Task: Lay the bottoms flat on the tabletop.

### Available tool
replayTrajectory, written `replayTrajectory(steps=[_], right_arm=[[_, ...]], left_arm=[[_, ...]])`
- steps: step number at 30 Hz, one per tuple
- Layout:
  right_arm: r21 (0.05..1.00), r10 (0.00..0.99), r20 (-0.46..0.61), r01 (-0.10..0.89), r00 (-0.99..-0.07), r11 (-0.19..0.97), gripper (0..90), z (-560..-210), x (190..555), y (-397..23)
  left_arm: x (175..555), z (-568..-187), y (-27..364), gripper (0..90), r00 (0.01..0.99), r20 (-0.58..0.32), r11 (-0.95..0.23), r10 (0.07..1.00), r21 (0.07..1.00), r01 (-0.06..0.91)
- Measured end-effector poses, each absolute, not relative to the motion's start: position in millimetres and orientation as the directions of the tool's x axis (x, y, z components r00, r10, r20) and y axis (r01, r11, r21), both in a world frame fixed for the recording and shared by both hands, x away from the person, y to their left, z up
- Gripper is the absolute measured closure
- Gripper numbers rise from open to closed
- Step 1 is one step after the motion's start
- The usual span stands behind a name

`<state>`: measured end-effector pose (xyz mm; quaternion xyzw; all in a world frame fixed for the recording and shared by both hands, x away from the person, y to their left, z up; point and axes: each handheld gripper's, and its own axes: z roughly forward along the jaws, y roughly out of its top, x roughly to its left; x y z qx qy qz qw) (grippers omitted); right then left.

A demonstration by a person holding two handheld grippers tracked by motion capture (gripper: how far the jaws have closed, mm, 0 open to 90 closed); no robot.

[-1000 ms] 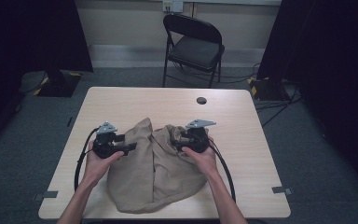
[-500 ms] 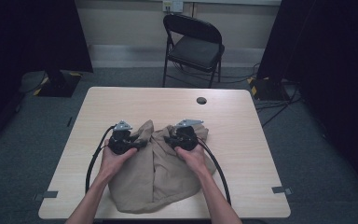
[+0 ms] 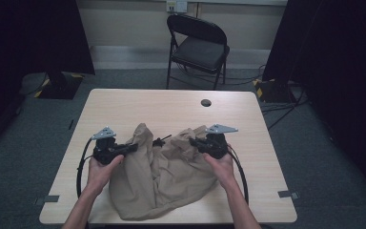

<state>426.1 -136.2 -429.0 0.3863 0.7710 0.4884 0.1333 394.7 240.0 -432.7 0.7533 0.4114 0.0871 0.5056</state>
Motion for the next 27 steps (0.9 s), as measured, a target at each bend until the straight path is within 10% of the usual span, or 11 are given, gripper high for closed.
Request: replayTrajectory(steps=[13, 27], right_arm=[[0.836, 0.773, 0.168, 0.504, -0.612, 0.218, 88.4, -451, 387, -188], [0.760, 0.784, 0.192, 0.595, -0.590, 0.261, 88.3, -500, 402, -167]], left_arm=[[346, -469, 247, 86.5, 0.660, -0.316, -0.226, 0.682, 0.767, 0.601], [385, -496, 239, 87.3, 0.613, -0.286, -0.245, 0.736, 0.732, 0.636]])
